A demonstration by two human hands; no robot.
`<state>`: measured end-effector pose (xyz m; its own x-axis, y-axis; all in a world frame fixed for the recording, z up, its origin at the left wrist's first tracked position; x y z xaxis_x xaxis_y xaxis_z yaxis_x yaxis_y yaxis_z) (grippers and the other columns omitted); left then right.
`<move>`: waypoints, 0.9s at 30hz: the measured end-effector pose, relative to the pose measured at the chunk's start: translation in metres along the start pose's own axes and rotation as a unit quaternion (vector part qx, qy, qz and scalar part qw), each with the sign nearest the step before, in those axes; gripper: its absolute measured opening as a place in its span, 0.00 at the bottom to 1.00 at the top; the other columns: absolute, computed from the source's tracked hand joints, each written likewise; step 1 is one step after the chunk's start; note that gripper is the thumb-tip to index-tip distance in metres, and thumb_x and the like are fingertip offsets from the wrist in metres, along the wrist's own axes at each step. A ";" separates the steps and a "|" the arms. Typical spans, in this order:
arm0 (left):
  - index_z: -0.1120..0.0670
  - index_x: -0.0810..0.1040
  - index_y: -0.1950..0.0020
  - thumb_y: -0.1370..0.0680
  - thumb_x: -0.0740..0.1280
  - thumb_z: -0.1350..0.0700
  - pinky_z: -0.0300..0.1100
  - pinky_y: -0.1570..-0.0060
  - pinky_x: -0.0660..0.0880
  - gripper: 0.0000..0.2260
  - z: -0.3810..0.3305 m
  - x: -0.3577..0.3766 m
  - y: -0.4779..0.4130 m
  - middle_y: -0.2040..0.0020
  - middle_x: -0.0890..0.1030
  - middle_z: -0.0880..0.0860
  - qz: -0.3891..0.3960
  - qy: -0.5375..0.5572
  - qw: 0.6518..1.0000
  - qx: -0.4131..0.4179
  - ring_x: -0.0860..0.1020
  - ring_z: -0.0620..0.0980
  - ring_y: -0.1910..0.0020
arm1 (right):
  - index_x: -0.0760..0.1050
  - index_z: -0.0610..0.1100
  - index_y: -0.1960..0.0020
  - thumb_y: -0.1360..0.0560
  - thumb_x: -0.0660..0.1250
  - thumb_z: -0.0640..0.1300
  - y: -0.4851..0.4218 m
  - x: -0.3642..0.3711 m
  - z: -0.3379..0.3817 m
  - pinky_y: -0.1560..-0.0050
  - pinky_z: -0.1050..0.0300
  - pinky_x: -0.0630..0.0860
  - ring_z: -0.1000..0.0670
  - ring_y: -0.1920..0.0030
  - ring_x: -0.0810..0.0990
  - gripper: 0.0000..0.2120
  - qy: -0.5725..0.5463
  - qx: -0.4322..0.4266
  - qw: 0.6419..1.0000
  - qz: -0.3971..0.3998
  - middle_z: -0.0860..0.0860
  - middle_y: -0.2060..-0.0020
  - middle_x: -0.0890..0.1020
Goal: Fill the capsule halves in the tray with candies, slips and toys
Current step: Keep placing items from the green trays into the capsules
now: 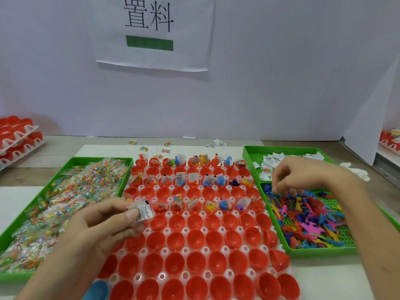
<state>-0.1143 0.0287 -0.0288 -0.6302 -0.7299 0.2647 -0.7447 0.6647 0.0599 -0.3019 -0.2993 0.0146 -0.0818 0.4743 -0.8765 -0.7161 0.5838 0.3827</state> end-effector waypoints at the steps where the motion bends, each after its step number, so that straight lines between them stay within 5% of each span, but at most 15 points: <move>1: 0.60 0.84 0.67 0.36 0.68 0.65 0.37 0.69 0.81 0.05 0.000 0.000 0.000 0.70 0.79 0.56 0.002 0.002 1.000 0.000 0.82 0.50 0.72 | 0.82 0.48 0.64 0.24 0.71 0.40 0.001 -0.001 0.000 0.65 0.63 0.76 0.59 0.69 0.80 0.10 -0.002 -0.004 1.000 0.004 0.51 0.67 0.85; 6: 0.59 0.84 0.68 0.36 0.68 0.65 0.37 0.69 0.81 0.05 0.001 -0.001 -0.001 0.71 0.79 0.56 -0.003 -0.002 1.000 -0.005 0.82 0.50 0.72 | 0.80 0.43 0.65 0.26 0.69 0.37 0.006 -0.007 0.002 0.59 0.56 0.79 0.54 0.68 0.80 0.09 -0.015 -0.031 0.999 -0.008 0.48 0.68 0.84; 12: 0.61 0.85 0.66 0.37 0.69 0.64 0.37 0.69 0.81 0.05 0.000 0.002 0.000 0.69 0.80 0.58 0.003 -0.024 1.000 0.002 0.82 0.52 0.71 | 0.74 0.44 0.73 0.27 0.64 0.38 0.018 -0.012 0.048 0.62 0.58 0.72 0.57 0.72 0.75 0.15 -0.100 -0.143 0.975 -0.140 0.49 0.74 0.80; 20: 0.58 0.86 0.64 0.42 0.75 0.56 0.36 0.67 0.81 0.09 -0.001 0.013 0.010 0.68 0.82 0.58 0.012 -0.066 0.997 0.030 0.83 0.52 0.69 | 0.71 0.37 0.69 0.32 0.62 0.40 0.059 0.033 0.149 0.68 0.60 0.68 0.53 0.71 0.70 0.09 -0.307 -0.360 0.875 -0.104 0.45 0.75 0.73; 27: 0.55 0.87 0.62 0.44 0.79 0.52 0.35 0.67 0.80 0.14 -0.004 0.015 0.014 0.64 0.85 0.58 0.023 -0.072 0.996 0.040 0.84 0.52 0.66 | 0.79 0.43 0.63 0.26 0.68 0.37 0.064 0.078 0.178 0.68 0.66 0.65 0.56 0.71 0.68 0.08 -0.281 -0.399 0.866 -0.112 0.54 0.74 0.73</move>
<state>-0.1335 0.0281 -0.0200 -0.6854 -0.7174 0.1246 -0.7252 0.6880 -0.0281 -0.2309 -0.1077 0.0223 0.3105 0.7844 -0.5370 -0.9396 0.1675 -0.2986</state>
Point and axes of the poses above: each hand's wrist, its own y-axis away from the middle knuckle, its own x-axis out of the palm, z = x × y, the point moved 3 cm from there along -y, towards the middle knuckle
